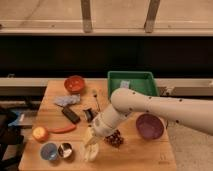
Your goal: Place banana in paper cup
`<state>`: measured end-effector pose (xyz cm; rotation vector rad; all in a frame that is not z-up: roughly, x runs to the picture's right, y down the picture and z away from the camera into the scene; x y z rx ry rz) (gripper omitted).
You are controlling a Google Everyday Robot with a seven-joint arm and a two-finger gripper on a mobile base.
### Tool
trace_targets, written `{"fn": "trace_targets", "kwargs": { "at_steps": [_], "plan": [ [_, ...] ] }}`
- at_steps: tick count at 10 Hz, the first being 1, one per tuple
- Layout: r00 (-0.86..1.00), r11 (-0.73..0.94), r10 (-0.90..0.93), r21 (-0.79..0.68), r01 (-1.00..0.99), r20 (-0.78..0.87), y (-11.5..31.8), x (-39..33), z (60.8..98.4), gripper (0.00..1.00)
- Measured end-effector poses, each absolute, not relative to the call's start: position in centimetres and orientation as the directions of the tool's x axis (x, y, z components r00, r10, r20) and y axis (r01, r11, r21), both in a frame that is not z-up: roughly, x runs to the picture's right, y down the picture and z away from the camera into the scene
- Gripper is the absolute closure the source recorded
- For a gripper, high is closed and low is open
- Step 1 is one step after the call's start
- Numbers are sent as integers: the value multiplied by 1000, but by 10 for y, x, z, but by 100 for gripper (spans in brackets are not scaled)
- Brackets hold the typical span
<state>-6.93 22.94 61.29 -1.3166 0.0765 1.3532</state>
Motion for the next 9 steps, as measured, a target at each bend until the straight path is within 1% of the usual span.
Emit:
{"fn": "trace_targets", "kwargs": {
  "at_steps": [2,3,5,6,7,9],
  "plan": [
    [331,-321,608,-605,-728,-722,241,-70,620,99],
    [334,-325,596,-600,-731,-730,245,-71,623,95],
    [341,-329,578,-594,-735,-742,250,-71,627,75],
    [344,-331,569,-591,-736,-747,252,-72,629,63],
    [346,-331,566,-590,-736,-749,253,-72,630,56],
    [349,-331,561,-590,-736,-751,254,-72,631,35]
  ]
}}
